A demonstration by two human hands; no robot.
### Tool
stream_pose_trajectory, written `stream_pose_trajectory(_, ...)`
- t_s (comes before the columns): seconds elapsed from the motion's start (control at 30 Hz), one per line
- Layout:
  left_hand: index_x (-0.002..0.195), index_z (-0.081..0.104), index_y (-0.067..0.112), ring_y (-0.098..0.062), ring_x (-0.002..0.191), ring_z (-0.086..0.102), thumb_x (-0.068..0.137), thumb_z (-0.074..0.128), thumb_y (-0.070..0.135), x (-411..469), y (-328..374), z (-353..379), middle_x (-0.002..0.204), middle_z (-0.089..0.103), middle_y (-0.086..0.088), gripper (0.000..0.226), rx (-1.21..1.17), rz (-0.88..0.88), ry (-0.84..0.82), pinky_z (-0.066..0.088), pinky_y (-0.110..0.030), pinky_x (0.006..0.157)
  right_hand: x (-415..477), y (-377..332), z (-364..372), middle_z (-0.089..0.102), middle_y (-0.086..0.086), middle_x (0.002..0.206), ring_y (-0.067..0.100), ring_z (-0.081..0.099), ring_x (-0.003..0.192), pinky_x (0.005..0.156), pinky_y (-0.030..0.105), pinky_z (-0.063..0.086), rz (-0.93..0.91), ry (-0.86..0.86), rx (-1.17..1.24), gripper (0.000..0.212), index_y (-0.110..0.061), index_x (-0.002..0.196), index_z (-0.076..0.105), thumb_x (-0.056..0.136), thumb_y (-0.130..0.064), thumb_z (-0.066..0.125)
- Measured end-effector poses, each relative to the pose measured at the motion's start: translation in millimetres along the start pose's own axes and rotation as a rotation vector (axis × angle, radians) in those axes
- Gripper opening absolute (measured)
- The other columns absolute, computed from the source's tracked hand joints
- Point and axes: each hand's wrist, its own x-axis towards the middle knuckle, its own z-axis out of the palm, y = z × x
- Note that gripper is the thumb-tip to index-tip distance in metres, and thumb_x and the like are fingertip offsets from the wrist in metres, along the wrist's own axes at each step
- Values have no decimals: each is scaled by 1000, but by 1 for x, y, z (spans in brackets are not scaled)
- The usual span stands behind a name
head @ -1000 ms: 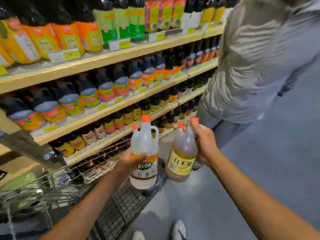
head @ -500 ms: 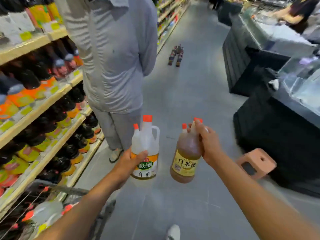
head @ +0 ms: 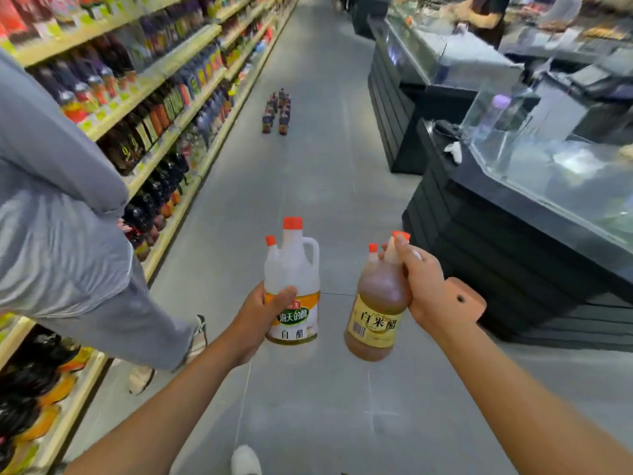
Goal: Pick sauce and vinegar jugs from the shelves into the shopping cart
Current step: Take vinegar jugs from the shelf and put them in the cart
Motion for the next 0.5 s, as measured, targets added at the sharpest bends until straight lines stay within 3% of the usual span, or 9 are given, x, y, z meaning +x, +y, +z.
stream_pose_trajectory(0.17,135,55,20,-31,109,71,48,84,77,74,17,5,118,74,-10,108,9,-4,-23,57,-50,94,62,-15,2,76,15,101,30,74,99,89,46,59,-1,29,9,48,-5,100,73,88,-51,67)
stream_pose_trajectory(0.33,132,56,22,-29,106,72,49,84,76,164,41,-10,116,75,-9,103,11,0,-72,60,-41,84,143,-34,22,76,15,98,28,74,92,78,39,60,-28,45,-24,58,-2,102,72,80,-56,66)
stream_pose_trajectory(0.5,132,55,26,-29,109,71,46,83,79,260,79,-35,118,74,-8,106,27,-4,-93,57,-49,93,226,-55,52,75,18,97,26,74,88,72,35,60,-44,61,-42,62,-1,103,72,79,-57,65)
